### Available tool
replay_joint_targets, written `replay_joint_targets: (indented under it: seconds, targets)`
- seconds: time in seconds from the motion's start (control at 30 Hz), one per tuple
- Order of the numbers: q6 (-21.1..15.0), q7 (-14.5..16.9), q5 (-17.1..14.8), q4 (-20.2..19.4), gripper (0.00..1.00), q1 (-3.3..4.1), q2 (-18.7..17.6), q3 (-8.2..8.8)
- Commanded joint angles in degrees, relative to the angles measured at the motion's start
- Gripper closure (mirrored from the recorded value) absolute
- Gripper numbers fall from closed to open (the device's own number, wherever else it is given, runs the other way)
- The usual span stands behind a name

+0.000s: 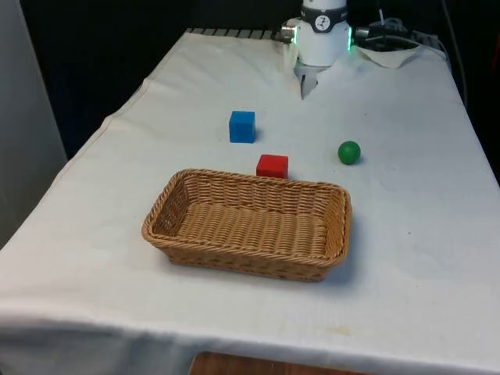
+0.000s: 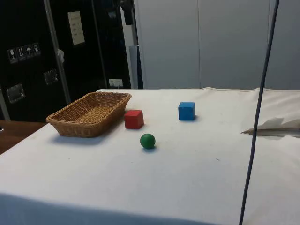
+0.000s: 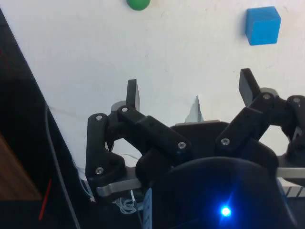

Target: Place all non-red objects into the basket.

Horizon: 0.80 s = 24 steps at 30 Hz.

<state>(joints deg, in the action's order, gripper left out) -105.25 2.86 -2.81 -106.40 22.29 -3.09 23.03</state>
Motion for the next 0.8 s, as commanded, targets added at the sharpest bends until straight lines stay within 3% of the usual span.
replay_joint_targets:
  seconds: [0.0, 0.27, 0.3, 0.53, 0.57, 0.77]
  targets:
    - [0.0, 0.0, 0.0, -0.1, 0.0, 0.0, 0.1, 0.0]
    - [-2.5, -0.9, 0.8, -4.1, 0.0, 0.17, 3.5, -0.52]
    - [-1.5, -0.2, 0.1, -3.4, 0.0, 0.0, 2.9, -0.4]
    - [-5.5, -1.8, 1.5, -7.9, 0.0, 0.11, 6.6, -1.6]
    - [-4.7, -1.1, 0.8, -7.6, 0.0, 0.0, 6.2, -1.55]
    - [-8.6, -2.6, 1.1, -10.1, 0.0, 0.06, 7.0, -2.81]
